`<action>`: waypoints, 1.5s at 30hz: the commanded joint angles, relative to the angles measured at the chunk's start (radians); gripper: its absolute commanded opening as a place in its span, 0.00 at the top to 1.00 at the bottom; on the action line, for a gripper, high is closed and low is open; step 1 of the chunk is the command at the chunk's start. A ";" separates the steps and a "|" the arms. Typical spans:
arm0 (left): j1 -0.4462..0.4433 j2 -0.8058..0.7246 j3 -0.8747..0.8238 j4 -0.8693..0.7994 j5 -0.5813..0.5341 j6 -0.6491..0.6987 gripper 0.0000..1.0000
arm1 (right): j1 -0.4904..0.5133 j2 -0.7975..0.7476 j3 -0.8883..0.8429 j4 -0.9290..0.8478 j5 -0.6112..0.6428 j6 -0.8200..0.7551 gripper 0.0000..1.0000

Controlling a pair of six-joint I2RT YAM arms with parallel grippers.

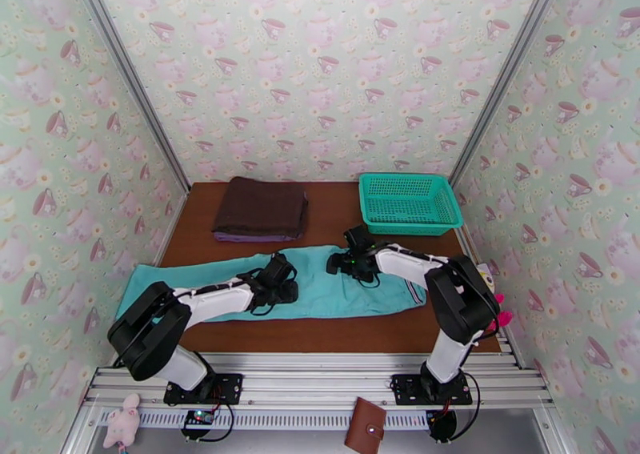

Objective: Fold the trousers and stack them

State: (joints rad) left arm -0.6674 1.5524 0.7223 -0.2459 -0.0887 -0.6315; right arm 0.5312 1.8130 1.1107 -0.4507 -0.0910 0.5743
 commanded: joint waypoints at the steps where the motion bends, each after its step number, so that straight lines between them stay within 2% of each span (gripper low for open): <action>1: 0.010 0.039 0.023 -0.055 0.014 -0.028 0.45 | -0.007 0.042 0.038 -0.101 0.175 -0.092 0.01; 3: 0.004 0.042 0.045 -0.053 0.034 -0.009 0.44 | -0.010 0.022 0.047 -0.142 0.274 -0.126 0.01; 6: -0.018 0.028 0.076 -0.035 0.088 0.047 0.44 | -0.007 -0.029 0.031 -0.134 0.337 -0.196 0.01; 8: -0.044 -0.006 0.098 -0.031 0.086 0.070 0.44 | 0.012 -0.100 -0.006 -0.055 0.361 -0.228 0.00; 10: -0.058 -0.064 0.104 -0.040 0.044 0.080 0.44 | 0.051 -0.195 -0.092 0.134 0.364 -0.243 0.00; 11: -0.058 -0.101 0.100 -0.065 -0.013 0.066 0.44 | 0.056 -0.236 -0.161 0.262 0.313 -0.235 0.01; 13: -0.044 -0.169 0.085 -0.142 -0.140 0.023 0.43 | 0.056 -0.244 -0.231 0.408 0.184 -0.211 0.01; 16: 0.019 -0.228 0.064 -0.301 -0.298 -0.048 0.41 | 0.073 -0.141 -0.166 0.414 0.005 -0.181 0.01; 18: 0.072 -0.248 0.046 -0.363 -0.325 -0.073 0.40 | 0.115 -0.079 -0.141 0.459 -0.067 -0.163 0.04; 20: 0.119 -0.277 0.010 -0.359 -0.282 -0.074 0.40 | 0.161 -0.022 -0.093 0.422 -0.064 -0.133 0.11; 23: 0.134 -0.341 -0.045 -0.344 -0.264 -0.094 0.41 | 0.182 0.033 -0.077 0.376 -0.056 -0.086 0.18; 25: 0.141 -0.373 -0.077 -0.332 -0.255 -0.099 0.41 | 0.173 0.063 -0.068 0.308 -0.030 -0.067 0.24; 27: 0.153 -0.385 -0.100 -0.311 -0.225 -0.089 0.41 | 0.151 0.086 -0.063 0.228 0.013 -0.056 0.25; 29: 0.166 -0.364 -0.119 -0.271 -0.171 -0.071 0.40 | 0.117 0.084 -0.078 0.195 0.037 -0.051 0.32; 32: 0.164 -0.288 -0.132 -0.120 -0.042 -0.004 0.40 | 0.083 0.050 -0.104 0.184 0.042 -0.061 0.34; 33: 0.153 -0.255 -0.129 -0.067 -0.005 0.005 0.40 | 0.082 0.040 -0.104 0.177 0.049 -0.068 0.34; 35: 0.129 -0.182 -0.094 -0.037 -0.008 -0.003 0.39 | 0.082 0.032 -0.096 0.171 0.033 -0.076 0.34; 38: 0.094 -0.046 -0.005 -0.105 -0.058 -0.011 0.39 | 0.082 0.023 -0.095 0.168 0.013 -0.070 0.34; 40: 0.050 0.046 0.051 -0.155 -0.045 -0.021 0.39 | 0.083 -0.002 -0.118 0.196 -0.001 -0.068 0.33; 45: -0.092 0.157 0.136 -0.173 0.135 -0.054 0.41 | 0.082 -0.069 -0.125 0.204 0.020 -0.089 0.31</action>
State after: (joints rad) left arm -0.6830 1.6470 0.8524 -0.3992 -0.1596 -0.6556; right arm 0.6144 1.7870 0.9989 -0.2054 -0.0864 0.4931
